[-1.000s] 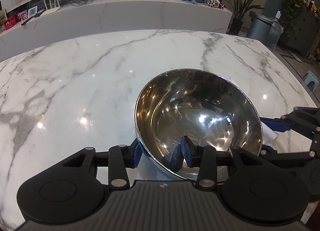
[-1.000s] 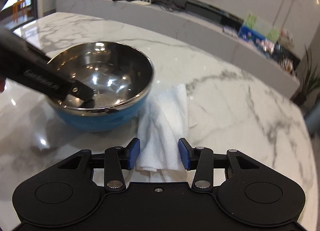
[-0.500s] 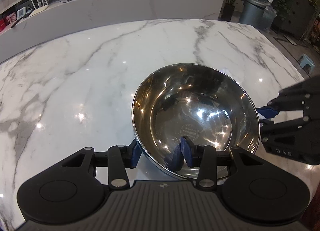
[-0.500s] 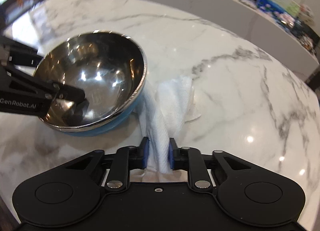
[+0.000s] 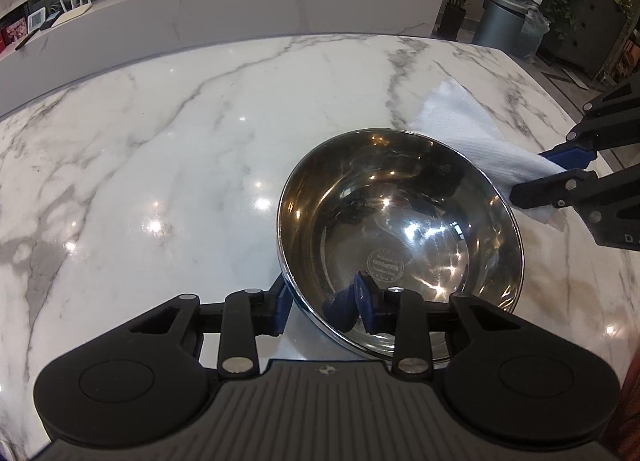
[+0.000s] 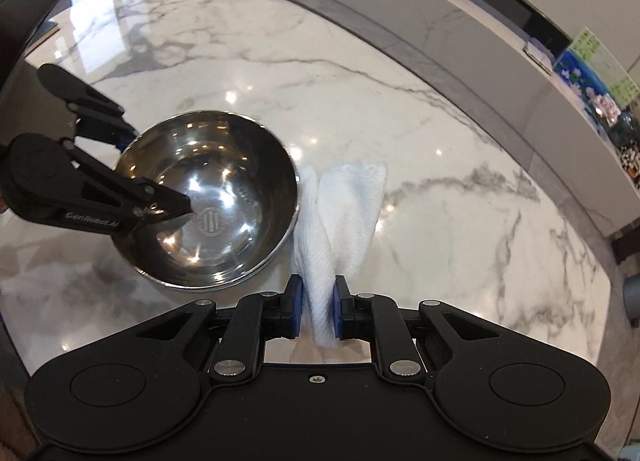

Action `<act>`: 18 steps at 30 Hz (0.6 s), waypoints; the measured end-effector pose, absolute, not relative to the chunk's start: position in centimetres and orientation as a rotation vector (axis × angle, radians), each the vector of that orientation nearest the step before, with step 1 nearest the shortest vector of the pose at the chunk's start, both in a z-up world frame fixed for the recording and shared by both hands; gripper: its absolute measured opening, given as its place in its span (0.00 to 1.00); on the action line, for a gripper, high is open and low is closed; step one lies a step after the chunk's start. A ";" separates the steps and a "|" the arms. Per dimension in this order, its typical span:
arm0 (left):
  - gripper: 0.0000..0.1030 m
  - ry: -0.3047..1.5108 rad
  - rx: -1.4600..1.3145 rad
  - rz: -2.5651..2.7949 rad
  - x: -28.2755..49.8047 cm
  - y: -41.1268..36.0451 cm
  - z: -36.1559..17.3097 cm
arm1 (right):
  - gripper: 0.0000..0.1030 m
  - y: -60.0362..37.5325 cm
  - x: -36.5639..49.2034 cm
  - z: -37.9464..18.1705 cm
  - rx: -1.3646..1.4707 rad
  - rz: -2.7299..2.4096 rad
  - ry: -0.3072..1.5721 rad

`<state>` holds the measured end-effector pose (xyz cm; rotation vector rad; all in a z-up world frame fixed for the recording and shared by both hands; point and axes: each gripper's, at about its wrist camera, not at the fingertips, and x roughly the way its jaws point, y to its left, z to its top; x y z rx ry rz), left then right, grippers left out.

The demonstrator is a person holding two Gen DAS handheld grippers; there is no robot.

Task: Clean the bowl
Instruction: 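Tilt the bowl up with the left tool while the right tool wipes its underside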

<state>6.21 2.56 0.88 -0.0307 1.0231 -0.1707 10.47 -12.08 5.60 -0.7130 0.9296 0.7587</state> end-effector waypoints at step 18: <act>0.30 1.019 -0.013 -0.181 6.1 2.5 0.9 | 0.12 -11.0 8.9 2.9 -0.799 0.800 0.985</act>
